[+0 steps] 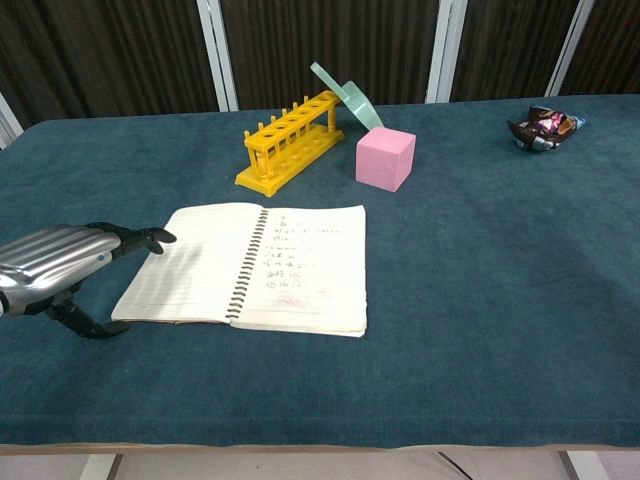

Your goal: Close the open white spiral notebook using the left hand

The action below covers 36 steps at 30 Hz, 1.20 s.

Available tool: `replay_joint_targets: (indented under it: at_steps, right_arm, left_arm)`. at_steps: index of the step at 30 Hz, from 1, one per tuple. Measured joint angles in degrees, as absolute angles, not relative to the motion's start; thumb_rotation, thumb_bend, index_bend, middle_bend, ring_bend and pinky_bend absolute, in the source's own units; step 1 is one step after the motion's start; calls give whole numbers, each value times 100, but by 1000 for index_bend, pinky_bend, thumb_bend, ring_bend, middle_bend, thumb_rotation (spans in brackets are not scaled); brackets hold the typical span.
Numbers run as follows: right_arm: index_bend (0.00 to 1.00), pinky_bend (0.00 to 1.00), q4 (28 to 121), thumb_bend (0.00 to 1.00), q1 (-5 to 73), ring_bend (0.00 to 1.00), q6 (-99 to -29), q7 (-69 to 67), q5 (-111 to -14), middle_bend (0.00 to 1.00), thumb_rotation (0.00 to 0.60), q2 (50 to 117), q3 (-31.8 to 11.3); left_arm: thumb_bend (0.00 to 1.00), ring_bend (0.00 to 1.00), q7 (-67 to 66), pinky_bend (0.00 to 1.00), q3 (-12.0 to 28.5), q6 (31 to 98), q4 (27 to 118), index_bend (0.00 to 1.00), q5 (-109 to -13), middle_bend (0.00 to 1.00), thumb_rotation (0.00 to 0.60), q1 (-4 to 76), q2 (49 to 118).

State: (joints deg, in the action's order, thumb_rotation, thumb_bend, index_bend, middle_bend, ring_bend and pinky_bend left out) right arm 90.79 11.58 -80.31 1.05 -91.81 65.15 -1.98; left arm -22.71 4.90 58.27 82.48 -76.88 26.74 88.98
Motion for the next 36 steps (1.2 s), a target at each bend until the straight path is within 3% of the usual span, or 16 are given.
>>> replay_joint_targets:
  at_steps: [27, 32, 36]
  right_arm:
    - [118, 238, 8922, 31, 1033, 105, -8180, -86, -9139, 174, 600, 6545, -158]
    - [118, 238, 8891, 31, 1002, 105, -8214, -130, -9128, 174, 600, 6550, -152]
    - [118, 238, 8859, 32, 964, 105, -8277, -172, -9145, 174, 600, 6557, -142]
  left_arm:
    - [264, 129, -2335, 117, 470, 5722, 7829, 131, -7320, 181, 600, 2981, 9280]
    - [259, 154, -2179, 123, 506, 5661, 7597, 183, -7314, 206, 600, 3066, 9399]
    - [347, 261, -1887, 190, 504, 5790, 7378, 299, -7508, 309, 600, 3084, 9528]
